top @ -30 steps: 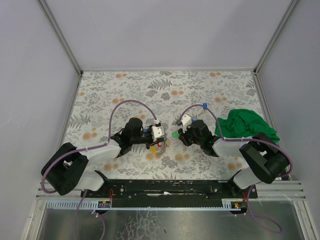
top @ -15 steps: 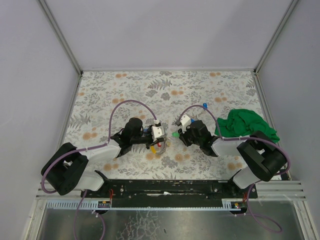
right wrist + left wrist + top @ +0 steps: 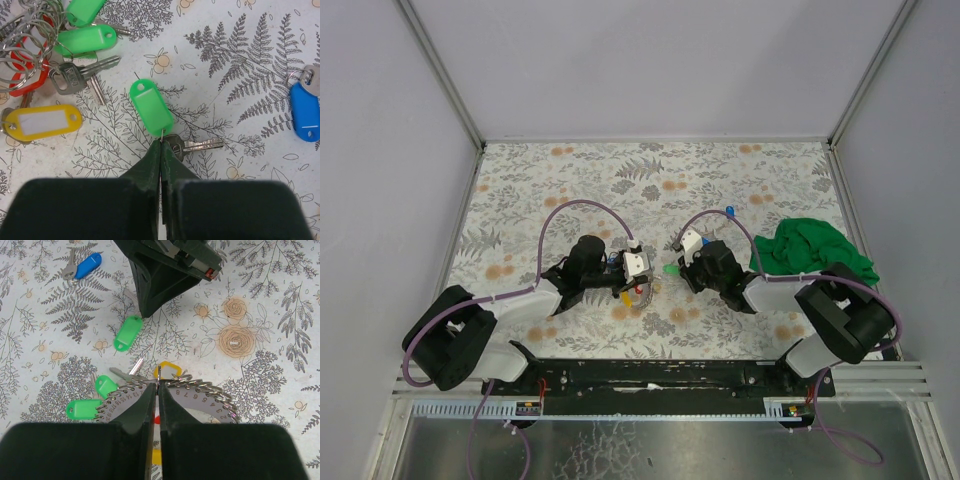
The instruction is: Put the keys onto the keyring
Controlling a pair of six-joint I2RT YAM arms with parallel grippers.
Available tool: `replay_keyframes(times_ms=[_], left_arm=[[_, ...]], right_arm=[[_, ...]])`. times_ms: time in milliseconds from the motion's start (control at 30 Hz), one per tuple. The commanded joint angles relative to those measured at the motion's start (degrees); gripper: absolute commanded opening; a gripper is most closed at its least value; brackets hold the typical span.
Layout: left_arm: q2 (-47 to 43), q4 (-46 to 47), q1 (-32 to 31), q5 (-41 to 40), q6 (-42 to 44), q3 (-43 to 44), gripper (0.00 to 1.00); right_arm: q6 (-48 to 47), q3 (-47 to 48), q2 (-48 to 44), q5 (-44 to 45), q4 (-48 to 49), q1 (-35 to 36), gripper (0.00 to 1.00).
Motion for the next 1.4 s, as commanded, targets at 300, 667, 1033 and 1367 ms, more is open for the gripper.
replay_keyframes(times_ms=[300,667,1033,1367], left_arm=[[-1.4,3.7,0.4,1.1,-0.2,1.1,0.00],[-1.6,3.7,0.4,0.9,-0.2,1.0,0.00],[-1.8,3.7,0.4,1.2,-0.2,1.0,0.00],[-1.4,3.2,0.4,1.4,-0.1,1.2,0.00]], right_arm=[[-6.6,5.5,-7.6,-9.1,-8.3,0.6,0.00],[-2.0,16.1,-6.3,-7.4,-28.5,0.6,0.00],[4.6,37.3,1.1,-1.8,-68.9,0.6,0.00],[-0.2,45.3,9.8,0.7,-80.5,0.6,0.01]])
